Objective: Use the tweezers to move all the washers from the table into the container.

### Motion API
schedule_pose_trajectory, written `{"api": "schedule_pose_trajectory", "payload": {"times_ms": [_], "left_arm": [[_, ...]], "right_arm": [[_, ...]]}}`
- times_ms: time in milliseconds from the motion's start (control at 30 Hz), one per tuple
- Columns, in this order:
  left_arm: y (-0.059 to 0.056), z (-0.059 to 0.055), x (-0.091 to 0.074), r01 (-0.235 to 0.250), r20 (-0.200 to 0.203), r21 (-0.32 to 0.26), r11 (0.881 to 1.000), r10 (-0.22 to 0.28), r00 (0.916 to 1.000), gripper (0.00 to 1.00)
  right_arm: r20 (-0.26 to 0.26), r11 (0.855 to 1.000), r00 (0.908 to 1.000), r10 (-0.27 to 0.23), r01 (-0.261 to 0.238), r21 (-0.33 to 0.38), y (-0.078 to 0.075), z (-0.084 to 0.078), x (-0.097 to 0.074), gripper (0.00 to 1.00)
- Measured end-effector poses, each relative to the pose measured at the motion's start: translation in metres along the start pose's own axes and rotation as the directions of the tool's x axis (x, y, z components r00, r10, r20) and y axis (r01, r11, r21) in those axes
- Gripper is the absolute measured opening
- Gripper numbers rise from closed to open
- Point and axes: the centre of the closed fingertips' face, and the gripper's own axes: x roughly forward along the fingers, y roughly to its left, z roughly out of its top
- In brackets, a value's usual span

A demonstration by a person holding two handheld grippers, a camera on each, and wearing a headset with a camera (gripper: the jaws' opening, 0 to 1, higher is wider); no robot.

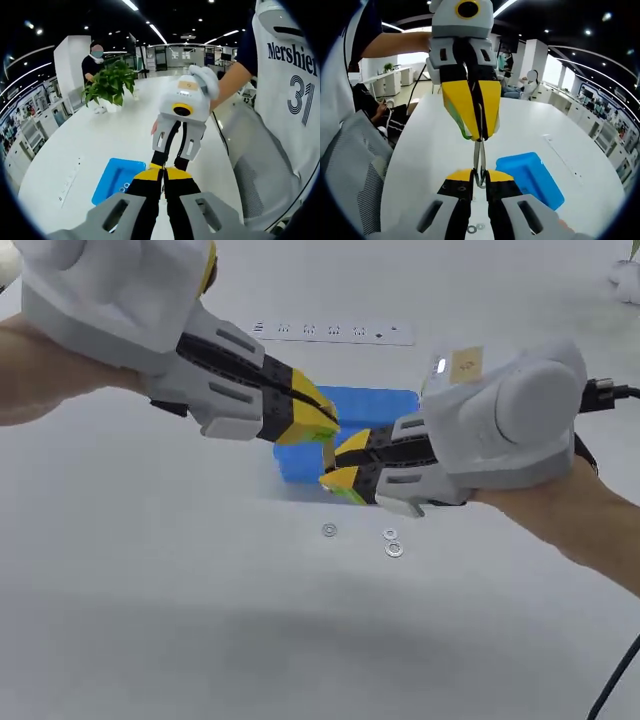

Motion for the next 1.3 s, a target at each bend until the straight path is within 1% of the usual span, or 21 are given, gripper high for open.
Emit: {"api": "schedule_pose_trajectory", "payload": {"times_ms": [33,100,167,233,367,500,633,733,833,900,1033,1133,1300], "left_arm": [[0.005,0.001,0.001,-0.002,-0.002,0.008,1.0,0.002,1.0,0.06],[0.01,0.003,0.002,-0.004,-0.003,0.018,1.0,0.004,1.0,0.06],[0.016,0.006,0.003,-0.008,-0.008,0.045,0.999,0.008,0.9999,0.06],[0.02,0.007,0.005,-0.005,-0.011,0.052,0.999,0.005,0.9999,0.06],[0.035,0.009,0.008,-0.009,-0.011,0.07,0.998,0.01,0.9999,0.06],[0.048,0.004,0.011,-0.005,-0.021,0.077,0.997,0.007,0.9998,0.06],[0.063,-0.006,0.014,-0.013,-0.031,0.073,0.997,0.015,0.9994,0.06],[0.07,-0.013,0.018,-0.016,-0.035,0.061,0.998,0.018,0.9992,0.06],[0.079,-0.025,0.023,-0.017,-0.046,0.043,0.999,0.019,0.9987,0.06],[0.084,-0.033,0.026,-0.017,-0.051,0.025,1.0,0.018,0.9985,0.06],[0.09,-0.046,0.033,-0.016,-0.063,0.005,1.0,0.016,0.9979,0.06],[0.094,-0.054,0.037,-0.011,-0.075,0.003,1.0,0.011,0.9971,0.06],[0.101,-0.068,0.043,-0.01,-0.081,-0.031,0.999,0.008,0.9967,0.06]], "right_arm": [[0.001,1.0,1.0,-0.005,0.005,-0.004,-0.003,0.001,0.0,0.1],[0.001,1.0,0.9999,-0.013,0.013,-0.01,-0.011,0.002,-0.001,0.1],[0.004,1.0,0.9997,-0.022,0.022,-0.02,-0.018,0.004,-0.001,0.1],[0.008,0.999,0.9996,-0.026,0.026,-0.02,-0.023,0.005,-0.001,0.1],[0.012,0.999,0.9989,-0.044,0.045,-0.029,-0.038,0.005,0.001,0.1],[0.0,0.997,0.9991,-0.043,0.043,-0.064,-0.051,0.0,0.005,0.1],[-0.005,0.997,0.9991,-0.043,0.043,-0.062,-0.063,-0.006,0.013,0.1],[-0.007,0.998,0.9991,-0.043,0.042,-0.056,-0.069,-0.01,0.022,0.1],[-0.011,0.999,0.9994,-0.033,0.033,-0.038,-0.073,-0.018,0.035,0.1],[-0.015,0.999,0.9994,-0.032,0.031,-0.033,-0.075,-0.023,0.041,0.1],[-0.032,1.0,0.9993,-0.021,0.021,-0.016,-0.08,-0.035,0.052,0.1],[-0.039,1.0,0.9992,-0.013,0.013,-0.004,-0.082,-0.041,0.058,0.11],[-0.057,1.0,0.9984,0.001,0.0,0.025,-0.086,-0.055,0.068,0.11]]}}
